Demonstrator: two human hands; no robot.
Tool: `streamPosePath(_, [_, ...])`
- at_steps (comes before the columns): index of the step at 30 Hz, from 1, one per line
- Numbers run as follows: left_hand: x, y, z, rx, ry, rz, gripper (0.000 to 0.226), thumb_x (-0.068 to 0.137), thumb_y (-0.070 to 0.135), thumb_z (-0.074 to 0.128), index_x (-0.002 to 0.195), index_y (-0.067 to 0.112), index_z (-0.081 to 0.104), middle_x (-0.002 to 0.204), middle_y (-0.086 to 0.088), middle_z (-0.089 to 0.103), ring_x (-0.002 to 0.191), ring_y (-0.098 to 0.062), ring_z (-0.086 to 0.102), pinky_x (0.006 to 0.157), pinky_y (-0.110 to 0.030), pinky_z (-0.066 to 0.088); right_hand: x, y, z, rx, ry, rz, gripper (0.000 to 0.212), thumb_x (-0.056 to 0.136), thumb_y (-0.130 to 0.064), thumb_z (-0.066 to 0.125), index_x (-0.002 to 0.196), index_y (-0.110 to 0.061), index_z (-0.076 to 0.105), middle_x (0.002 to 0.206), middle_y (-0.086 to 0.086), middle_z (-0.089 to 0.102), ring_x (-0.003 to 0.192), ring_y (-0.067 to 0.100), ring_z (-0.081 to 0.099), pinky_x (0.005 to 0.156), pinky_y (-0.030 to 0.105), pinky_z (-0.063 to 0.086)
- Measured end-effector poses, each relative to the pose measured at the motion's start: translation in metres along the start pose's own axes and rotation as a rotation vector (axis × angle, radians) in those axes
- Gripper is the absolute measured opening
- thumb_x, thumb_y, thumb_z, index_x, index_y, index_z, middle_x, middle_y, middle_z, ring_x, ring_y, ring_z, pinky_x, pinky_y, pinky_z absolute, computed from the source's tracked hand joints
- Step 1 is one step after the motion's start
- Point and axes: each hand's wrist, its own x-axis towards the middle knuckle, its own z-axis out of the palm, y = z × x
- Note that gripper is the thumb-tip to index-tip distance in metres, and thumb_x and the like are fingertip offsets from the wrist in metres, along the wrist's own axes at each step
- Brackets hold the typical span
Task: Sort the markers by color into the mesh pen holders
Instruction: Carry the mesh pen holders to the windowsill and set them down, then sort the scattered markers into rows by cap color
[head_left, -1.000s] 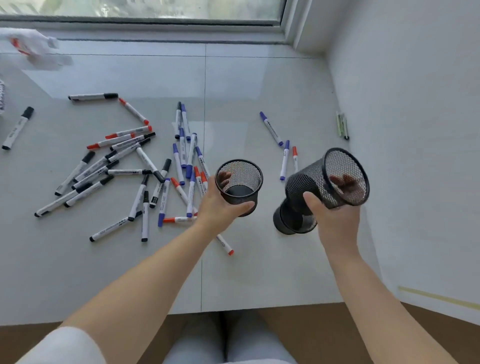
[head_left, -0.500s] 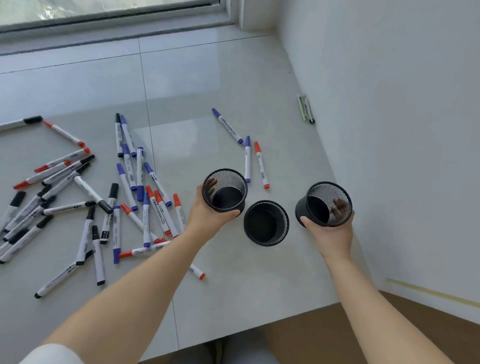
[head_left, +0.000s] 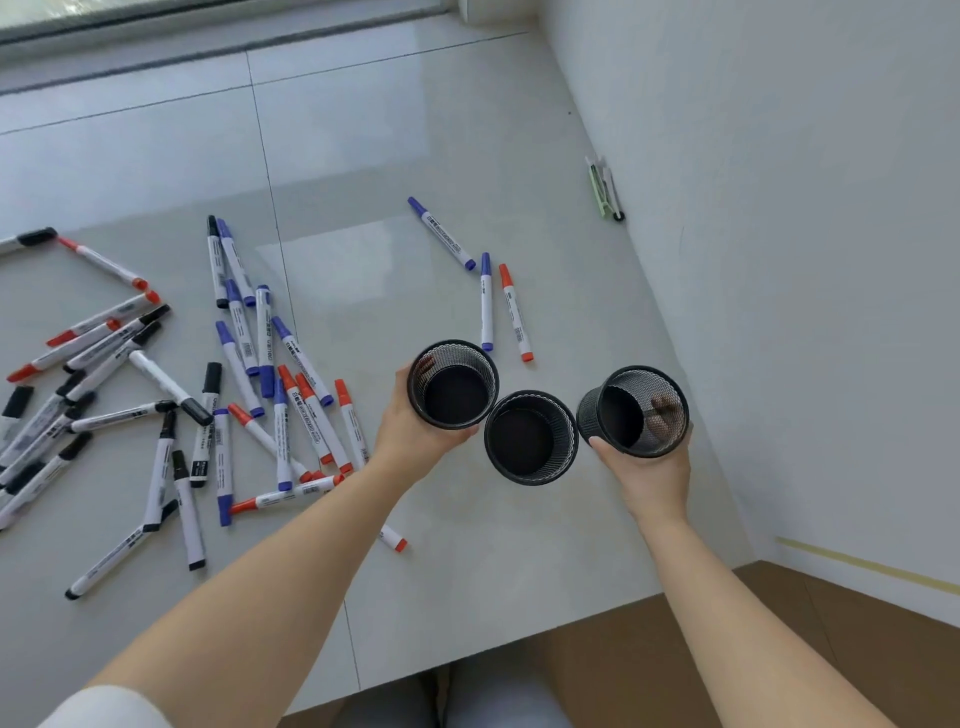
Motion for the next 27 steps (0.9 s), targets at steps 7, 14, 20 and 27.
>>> streamPosePath(7, [-0.02, -0.001, -0.017, 0.087, -0.018, -0.101, 0.088, 0.074, 0.012, 0.074, 0.143, 0.025, 0.02, 0.135, 0.0, 0.043, 0.121, -0.013, 0.044, 0.098, -0.031, 0.042, -0.019, -0.012, -0.019, -0.116, 0.041, -0.053, 0.071, 0.075, 0.01, 0.055, 0.136, -0.016, 0.032, 0.135, 0.005, 0.041, 0.122, 0.019, 0.046, 0.097, 0.029, 0.038])
streamPosePath(14, [-0.071, -0.018, -0.065, 0.098, 0.084, -0.164, 0.028, 0.088, 0.015, 0.059, 0.116, 0.02, 0.056, 0.099, 0.006, 0.063, 0.092, -0.009, 0.059, 0.077, -0.022, 0.047, -0.077, -0.071, 0.003, -0.149, 0.21, -0.469, 0.049, 0.069, 0.006, 0.043, 0.118, 0.009, 0.048, 0.113, 0.025, 0.051, 0.103, 0.039, 0.046, 0.094, 0.036, 0.036])
streamPosePath(20, [-0.11, -0.054, -0.129, 0.055, 0.209, -0.224, 0.018, 0.087, 0.021, 0.058, 0.104, 0.027, 0.059, 0.092, 0.013, 0.063, 0.086, -0.002, 0.057, 0.063, -0.013, 0.04, -0.137, -0.111, 0.075, -0.151, -0.174, -0.715, 0.033, 0.073, -0.005, 0.05, 0.105, -0.005, 0.057, 0.096, 0.001, 0.053, 0.091, 0.022, 0.048, 0.084, 0.031, 0.039])
streamPosePath(27, [-0.145, -0.119, -0.216, -0.022, 0.383, -0.347, 0.016, 0.085, 0.019, 0.058, 0.097, 0.028, 0.061, 0.091, 0.01, 0.065, 0.088, -0.008, 0.059, 0.068, -0.017, 0.039, -0.204, -0.11, 0.157, -0.312, -0.584, -0.684, 0.019, 0.083, -0.001, 0.055, 0.093, -0.015, 0.063, 0.08, -0.009, 0.054, 0.079, 0.011, 0.052, 0.068, 0.016, 0.039])
